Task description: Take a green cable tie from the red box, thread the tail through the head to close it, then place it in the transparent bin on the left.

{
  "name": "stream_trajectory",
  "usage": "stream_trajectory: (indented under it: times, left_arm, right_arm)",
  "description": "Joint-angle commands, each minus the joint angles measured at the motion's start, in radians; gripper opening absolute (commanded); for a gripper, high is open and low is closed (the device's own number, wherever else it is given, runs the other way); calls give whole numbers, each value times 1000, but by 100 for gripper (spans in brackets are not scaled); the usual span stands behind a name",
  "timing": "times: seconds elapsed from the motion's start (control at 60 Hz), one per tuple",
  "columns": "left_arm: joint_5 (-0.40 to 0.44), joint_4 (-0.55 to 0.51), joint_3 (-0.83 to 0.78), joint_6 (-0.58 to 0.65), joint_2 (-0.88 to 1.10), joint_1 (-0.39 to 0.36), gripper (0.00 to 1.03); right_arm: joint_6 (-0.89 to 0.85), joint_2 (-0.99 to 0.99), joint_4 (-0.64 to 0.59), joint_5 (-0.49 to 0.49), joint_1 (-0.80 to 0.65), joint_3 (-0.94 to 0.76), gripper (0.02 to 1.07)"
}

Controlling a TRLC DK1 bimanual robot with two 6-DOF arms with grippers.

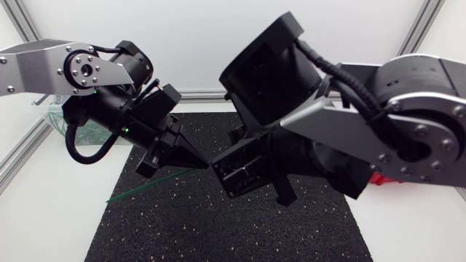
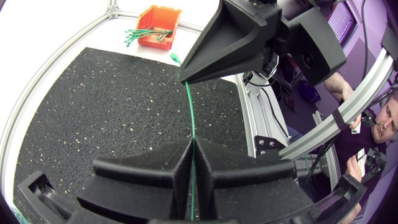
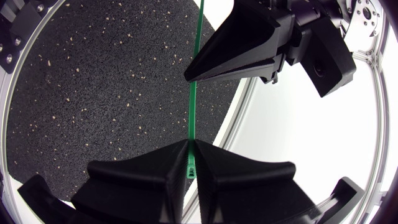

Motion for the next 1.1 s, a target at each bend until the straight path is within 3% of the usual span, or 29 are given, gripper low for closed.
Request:
stream_trajectory:
  times: [0.0, 0.1, 0.217, 0.367, 0.5, 0.733, 0.9, 1.0, 1.083]
  left_arm:
    - [17, -17, -12, 22, 1, -9, 4]
    - [49, -8, -13, 5, -7, -5, 4]
    - [114, 55, -24, -39, -15, 37, 4]
    - [181, 179, -56, -134, -35, 94, 4]
    - [210, 377, -116, -299, -62, 127, 4]
    - [256, 662, -199, -570, -122, 140, 4]
    - [262, 1014, -300, -914, -196, 133, 4]
    - [261, 1291, -357, -1162, -214, 100, 4]
    - [247, 1348, -358, -1216, -202, 78, 4]
  right_arm:
    - [6, 8, 11, 14, 7, -25, 18]
    - [26, 1, 32, 17, -1, -16, 24]
    - [60, -29, 53, 14, -33, 5, 60]
    - [149, -68, 69, -80, -136, 27, 73]
    - [245, -97, 69, -190, -226, 42, 74]
    - [468, -83, 55, -526, -434, 42, 74]
    - [577, -34, 14, -821, -546, 38, 74]
    - [618, 0, -6, -962, -572, 41, 74]
    - [650, 34, -12, -1071, -584, 42, 74]
